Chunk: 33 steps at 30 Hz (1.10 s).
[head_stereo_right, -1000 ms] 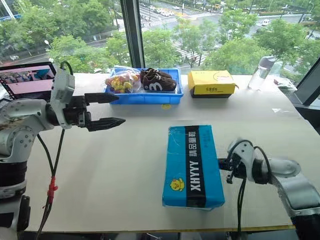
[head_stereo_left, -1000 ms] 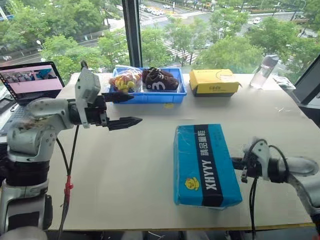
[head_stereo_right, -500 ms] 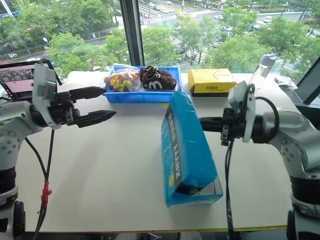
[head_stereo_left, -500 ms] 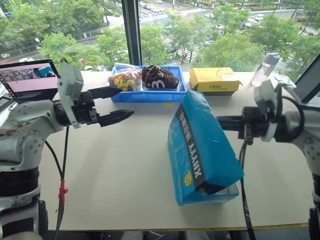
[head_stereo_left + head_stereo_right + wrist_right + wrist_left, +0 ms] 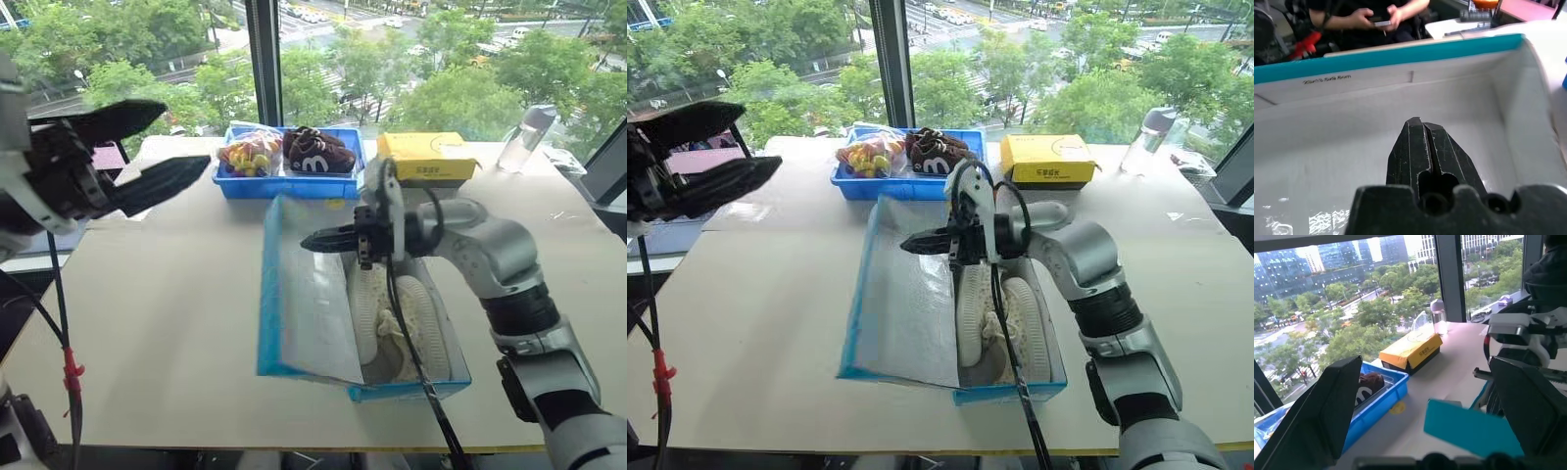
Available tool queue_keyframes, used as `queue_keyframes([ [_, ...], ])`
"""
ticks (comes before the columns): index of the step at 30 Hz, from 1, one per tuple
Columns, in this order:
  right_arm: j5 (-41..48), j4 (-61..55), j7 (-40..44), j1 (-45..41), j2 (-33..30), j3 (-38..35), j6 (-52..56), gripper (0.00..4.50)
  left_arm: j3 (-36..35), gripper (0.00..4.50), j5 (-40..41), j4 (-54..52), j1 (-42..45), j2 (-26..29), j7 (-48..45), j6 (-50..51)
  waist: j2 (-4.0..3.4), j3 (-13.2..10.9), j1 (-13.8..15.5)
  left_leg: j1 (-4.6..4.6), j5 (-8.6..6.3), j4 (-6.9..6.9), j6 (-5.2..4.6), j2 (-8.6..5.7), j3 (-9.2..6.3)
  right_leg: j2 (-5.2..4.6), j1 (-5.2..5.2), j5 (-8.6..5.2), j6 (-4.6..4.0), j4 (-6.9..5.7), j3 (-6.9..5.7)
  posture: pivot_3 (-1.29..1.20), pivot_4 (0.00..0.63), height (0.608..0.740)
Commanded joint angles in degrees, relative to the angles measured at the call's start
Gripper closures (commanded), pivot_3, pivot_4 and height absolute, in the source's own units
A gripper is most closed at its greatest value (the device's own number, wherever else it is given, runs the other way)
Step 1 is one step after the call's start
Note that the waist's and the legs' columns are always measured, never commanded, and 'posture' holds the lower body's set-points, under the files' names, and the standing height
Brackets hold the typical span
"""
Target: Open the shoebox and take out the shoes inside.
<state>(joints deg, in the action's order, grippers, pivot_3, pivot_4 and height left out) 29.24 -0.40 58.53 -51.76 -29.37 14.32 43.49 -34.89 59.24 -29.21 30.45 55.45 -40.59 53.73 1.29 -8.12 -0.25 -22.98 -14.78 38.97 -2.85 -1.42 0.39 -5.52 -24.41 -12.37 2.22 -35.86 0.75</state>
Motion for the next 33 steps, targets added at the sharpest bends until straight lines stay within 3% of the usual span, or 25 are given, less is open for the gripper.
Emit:
queue_keyframes([
  [1, -2.1, -0.5, -1.7, -3.5, -2.0, -3.3, -0.5, 4.50, 0.6, 0.02, 1.8, -1.6, -1.0, -0.5, 2.0, -1.2, -0.01, 0.0, -0.1, 0.00, 0.03, -0.02, 0.05, 0.00, 0.00, 0.02, -0.04, 0.00, 0.00, -0.03, 0.01, 0.00, 0.150, 0.740],
  [7, -2.9, -5.4, 0.1, -5.8, -10.9, -6.5, 1.7, 4.50, 8.4, 0.02, -1.4, 0.6, -1.0, -2.2, -0.3, -5.4, -0.01, 0.0, -0.1, -0.04, 0.08, -0.09, 0.14, 0.00, 0.01, 0.09, -0.10, -0.01, -0.02, 0.01, 0.01, 0.00, 0.150, 0.740],
  [10, -2.6, -10.2, 3.0, -5.5, -18.8, -7.7, 4.3, 4.50, 16.4, 0.02, -8.0, 2.6, -0.9, -3.4, -3.1, -10.1, -0.02, 0.0, 0.0, -0.08, 0.04, -0.09, 0.07, -0.02, 0.02, 0.08, -0.09, -0.01, -0.02, 0.06, 0.00, 0.00, 0.150, 0.740],
  [14, 3.6, -13.4, 3.9, 0.0, -24.9, -10.8, 17.2, 3.45, 23.2, 0.00, -14.1, 4.1, -1.3, -5.5, -5.2, -15.0, 0.01, 0.0, 0.2, -0.07, 0.00, -0.08, 0.01, 0.02, 0.04, 0.11, -0.01, -0.01, -0.03, 0.11, -0.01, 0.00, 0.150, 0.740],
  [18, 7.2, -7.4, -0.9, 0.8, -22.9, -15.8, 28.1, 2.07, 26.3, 0.00, -17.6, 6.2, -1.4, -7.6, -6.6, -18.1, 0.04, 0.0, -0.5, 0.00, -0.04, -0.04, -0.08, 0.11, 0.14, 0.06, 0.07, -0.01, -0.05, 0.21, 0.12, 0.00, 0.150, 0.740],
  [24, 10.5, -13.3, 4.9, 6.7, -28.2, -13.1, 28.4, 0.03, 26.9, 0.00, -18.8, 6.6, -1.4, -8.9, -7.6, -18.8, 0.02, 0.0, -0.3, 0.00, -0.06, -0.08, -0.11, 0.23, 0.16, 0.11, -0.03, -0.06, -0.14, 0.19, 0.08, 0.00, 0.150, 0.740],
  [27, 11.7, -18.8, 7.4, 10.0, -30.0, -12.5, 25.5, 0.03, 26.6, 0.00, -19.1, 6.2, -2.3, -9.2, -7.4, -18.8, 0.02, 0.0, -0.3, -0.21, -0.09, -0.02, -0.17, 0.21, 0.15, 0.08, -0.11, -0.06, -0.12, 0.12, 0.02, 0.00, 0.150, 0.740],
  [33, 4.7, -24.1, 7.6, 14.0, -29.9, -9.5, 10.5, 0.03, 26.2, 0.00, -19.3, 6.1, -2.4, -9.5, -7.0, -18.5, 0.03, 0.0, -0.3, -0.10, -0.08, 0.08, -0.16, 0.16, 0.17, 0.08, -0.03, -0.06, -0.10, 0.19, 0.03, 0.00, 0.150, 0.740],
])
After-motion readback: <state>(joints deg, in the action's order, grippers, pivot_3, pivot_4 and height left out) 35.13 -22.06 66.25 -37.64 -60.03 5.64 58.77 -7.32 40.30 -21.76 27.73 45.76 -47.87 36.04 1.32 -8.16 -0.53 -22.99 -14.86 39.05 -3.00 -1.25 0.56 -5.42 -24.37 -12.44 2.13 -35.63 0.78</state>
